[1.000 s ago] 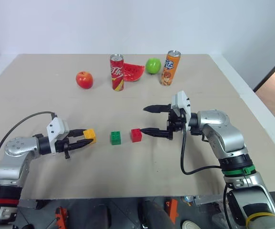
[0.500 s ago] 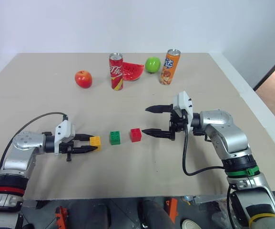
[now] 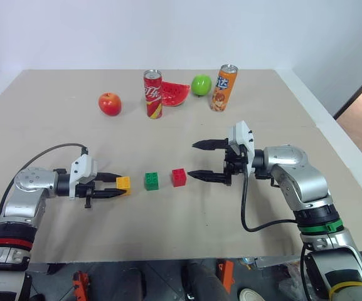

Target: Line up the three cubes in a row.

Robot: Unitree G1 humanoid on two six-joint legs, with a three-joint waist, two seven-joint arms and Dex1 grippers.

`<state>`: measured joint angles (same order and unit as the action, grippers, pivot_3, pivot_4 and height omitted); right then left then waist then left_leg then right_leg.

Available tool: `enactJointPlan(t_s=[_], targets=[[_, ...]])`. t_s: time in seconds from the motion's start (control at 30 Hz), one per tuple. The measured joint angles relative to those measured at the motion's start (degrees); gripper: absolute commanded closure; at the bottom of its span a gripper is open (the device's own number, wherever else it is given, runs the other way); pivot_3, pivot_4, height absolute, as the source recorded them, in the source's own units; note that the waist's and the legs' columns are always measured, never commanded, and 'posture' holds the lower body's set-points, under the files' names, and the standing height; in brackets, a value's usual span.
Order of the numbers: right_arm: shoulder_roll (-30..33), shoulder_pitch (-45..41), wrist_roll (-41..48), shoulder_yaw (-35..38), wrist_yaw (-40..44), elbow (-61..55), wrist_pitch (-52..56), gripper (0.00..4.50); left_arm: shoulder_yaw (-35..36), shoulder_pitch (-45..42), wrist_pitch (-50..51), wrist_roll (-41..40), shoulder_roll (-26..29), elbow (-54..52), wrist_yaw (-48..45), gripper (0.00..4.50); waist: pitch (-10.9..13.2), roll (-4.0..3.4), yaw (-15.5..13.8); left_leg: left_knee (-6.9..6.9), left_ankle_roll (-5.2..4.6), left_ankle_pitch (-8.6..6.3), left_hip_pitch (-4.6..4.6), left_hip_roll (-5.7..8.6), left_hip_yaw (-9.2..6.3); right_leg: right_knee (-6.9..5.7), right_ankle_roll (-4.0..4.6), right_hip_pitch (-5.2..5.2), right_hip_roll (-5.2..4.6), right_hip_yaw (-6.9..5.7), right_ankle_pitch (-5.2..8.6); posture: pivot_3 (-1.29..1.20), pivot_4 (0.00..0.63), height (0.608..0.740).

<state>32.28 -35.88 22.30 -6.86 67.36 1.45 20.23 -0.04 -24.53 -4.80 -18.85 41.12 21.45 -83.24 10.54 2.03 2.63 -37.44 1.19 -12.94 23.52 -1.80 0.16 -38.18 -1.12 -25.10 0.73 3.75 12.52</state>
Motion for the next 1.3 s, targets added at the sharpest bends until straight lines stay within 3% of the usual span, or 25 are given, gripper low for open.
enactJointPlan(t_s=[0.43,0.5,0.73,1.0,1.13,1.3], targets=[[0.8,1.4,0.0,0.0,0.0,-0.2,0.0,0.0,-1.6,-1.8,-5.3,2.1,0.0,3.8,-1.0,3.21,0.0,0.0,0.0,-0.03,-0.04,0.03,-0.2,0.0,0.0,-0.05,0.0,0.17,0.01,0.0,-0.02,0.0,0.15,0.74],[0.9,1.5,0.0,0.0,0.0,-0.3,0.0,0.0,-2.1,-2.8,-6.2,2.5,0.0,5.1,-1.4,2.2,0.0,-0.01,0.0,-0.03,-0.1,0.07,-0.22,0.01,0.0,-0.05,0.0,0.19,0.01,0.0,-0.06,0.0,0.15,0.74],[1.1,2.0,0.0,0.0,0.0,-0.6,-0.1,0.0,-3.1,-3.2,-6.4,5.2,0.4,8.3,-0.8,0.11,0.0,-0.01,0.0,0.0,-0.14,0.09,-0.15,-0.02,0.02,-0.06,0.04,0.09,0.05,0.03,-0.09,0.0,0.15,0.74],[1.1,2.1,0.6,0.1,-0.2,-0.9,0.6,0.0,0.1,0.6,-1.1,2.0,4.2,-0.5,-0.6,0.11,0.0,-0.01,0.0,0.02,-0.14,0.08,-0.08,-0.05,0.02,-0.06,0.04,0.03,0.03,0.03,-0.06,0.0,0.15,0.74],[0.4,2.2,2.6,1.6,-1.7,-2.0,2.6,0.0,6.2,7.3,16.1,-6.8,8.3,-17.1,4.6,0.11,0.0,-0.01,0.1,0.01,-0.14,0.08,-0.1,-0.09,0.03,-0.06,0.03,0.04,0.02,0.02,-0.06,0.0,0.15,0.74],[-0.8,1.1,2.5,4.2,-6.0,-1.0,0.9,0.0,14.7,8.2,27.7,-11.7,7.0,-23.3,18.4,0.11,0.0,-0.01,0.0,0.0,-0.14,0.09,-0.21,-0.07,0.0,-0.07,0.01,0.12,0.03,-0.02,-0.08,0.0,0.15,0.74]])
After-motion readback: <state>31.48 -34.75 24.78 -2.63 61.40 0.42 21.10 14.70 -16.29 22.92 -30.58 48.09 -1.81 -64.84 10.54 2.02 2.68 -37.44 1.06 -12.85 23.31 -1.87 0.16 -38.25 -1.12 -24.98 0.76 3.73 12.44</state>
